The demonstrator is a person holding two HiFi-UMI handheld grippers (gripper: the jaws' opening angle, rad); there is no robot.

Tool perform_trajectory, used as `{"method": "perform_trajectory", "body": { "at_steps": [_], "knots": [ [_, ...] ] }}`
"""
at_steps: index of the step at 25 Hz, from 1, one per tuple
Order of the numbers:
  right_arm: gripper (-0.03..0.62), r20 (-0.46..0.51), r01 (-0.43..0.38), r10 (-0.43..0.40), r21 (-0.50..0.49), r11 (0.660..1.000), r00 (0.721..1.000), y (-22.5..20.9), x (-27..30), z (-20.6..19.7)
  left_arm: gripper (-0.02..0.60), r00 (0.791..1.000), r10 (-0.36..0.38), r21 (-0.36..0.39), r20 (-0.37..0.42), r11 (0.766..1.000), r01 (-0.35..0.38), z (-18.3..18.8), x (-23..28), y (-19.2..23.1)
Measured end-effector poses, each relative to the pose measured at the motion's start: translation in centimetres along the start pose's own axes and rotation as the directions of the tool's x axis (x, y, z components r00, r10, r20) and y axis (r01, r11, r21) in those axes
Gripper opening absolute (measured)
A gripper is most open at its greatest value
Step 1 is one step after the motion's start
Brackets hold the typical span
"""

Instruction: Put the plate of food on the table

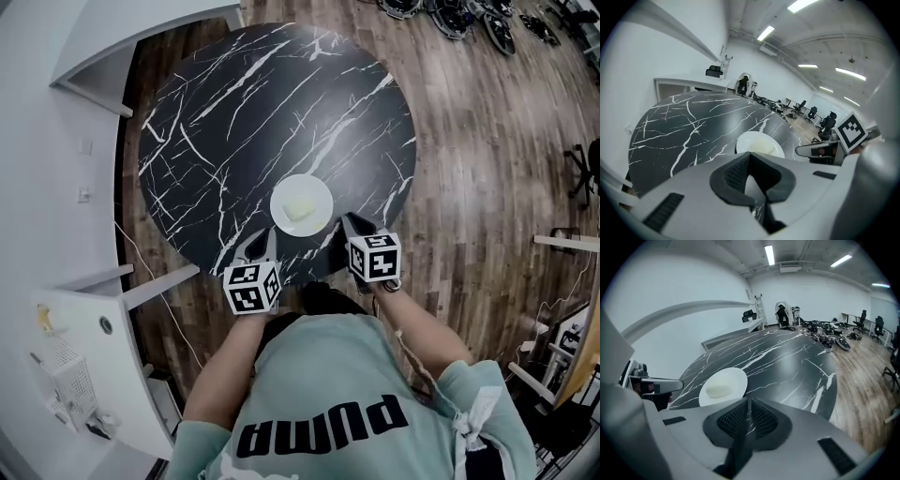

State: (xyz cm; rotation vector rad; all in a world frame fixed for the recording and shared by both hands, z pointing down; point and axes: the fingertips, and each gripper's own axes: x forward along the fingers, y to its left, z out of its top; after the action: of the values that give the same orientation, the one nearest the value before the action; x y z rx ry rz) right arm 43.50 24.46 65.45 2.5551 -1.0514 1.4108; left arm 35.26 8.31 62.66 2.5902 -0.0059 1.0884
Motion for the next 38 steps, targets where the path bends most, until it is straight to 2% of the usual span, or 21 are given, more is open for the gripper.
{"method": "perform_trajectory", "body": {
  "at_steps": [3,7,12,16,22,29,34,38],
  "knots": [
    [0.027,0.009,-0.013,0.013,0.012,1.0,1.0,2.1,-2.0,-1.6,0.006,1.0,-0.006,0.027,0.023,1.0,0.006,-1.5,-2.7,-0.9],
    [0.015,0.046,-0.051,0.054,-0.076,0.996,0.997,5.9,-4.0,-1.3,0.006,1.0,-0.001,0.003,0.029,1.0,0.001,-2.3,-5.0,-1.4],
    [0.011,0.128,-0.061,0.076,-0.117,0.991,0.989,9.0,-7.6,0.6,0.006,0.991,-0.038,0.061,0.127,0.998,0.03,-0.1,-9.1,-3.5],
    [0.011,0.175,-0.071,0.096,-0.144,0.987,0.98,11.6,-11.0,0.6,0.006,0.984,-0.063,0.083,0.168,0.995,0.049,-0.7,-12.4,-5.9],
    [0.01,0.247,-0.096,0.14,-0.183,0.979,0.959,15.8,-16.2,-1.3,0.006,0.964,-0.049,0.15,0.263,0.989,0.009,-1.4,-18.7,-7.9],
    [0.011,0.287,-0.082,0.151,-0.238,0.968,0.946,18.6,-22.4,-5.4,0.006,0.948,-0.037,0.151,0.316,0.988,-0.012,-5.3,-26.1,-9.8],
    [0.011,0.298,-0.06,0.136,-0.249,0.967,0.945,19.3,-26.1,-8.1,0.006,0.938,-0.046,0.084,0.344,0.996,0.018,-8.7,-29.5,-11.5],
    [0.011,0.291,-0.058,0.141,-0.274,0.96,0.946,20.1,-28.0,-9.3,0.006,0.934,-0.047,0.073,0.353,0.997,0.022,-9.8,-31.4,-12.4]
  ]
}}
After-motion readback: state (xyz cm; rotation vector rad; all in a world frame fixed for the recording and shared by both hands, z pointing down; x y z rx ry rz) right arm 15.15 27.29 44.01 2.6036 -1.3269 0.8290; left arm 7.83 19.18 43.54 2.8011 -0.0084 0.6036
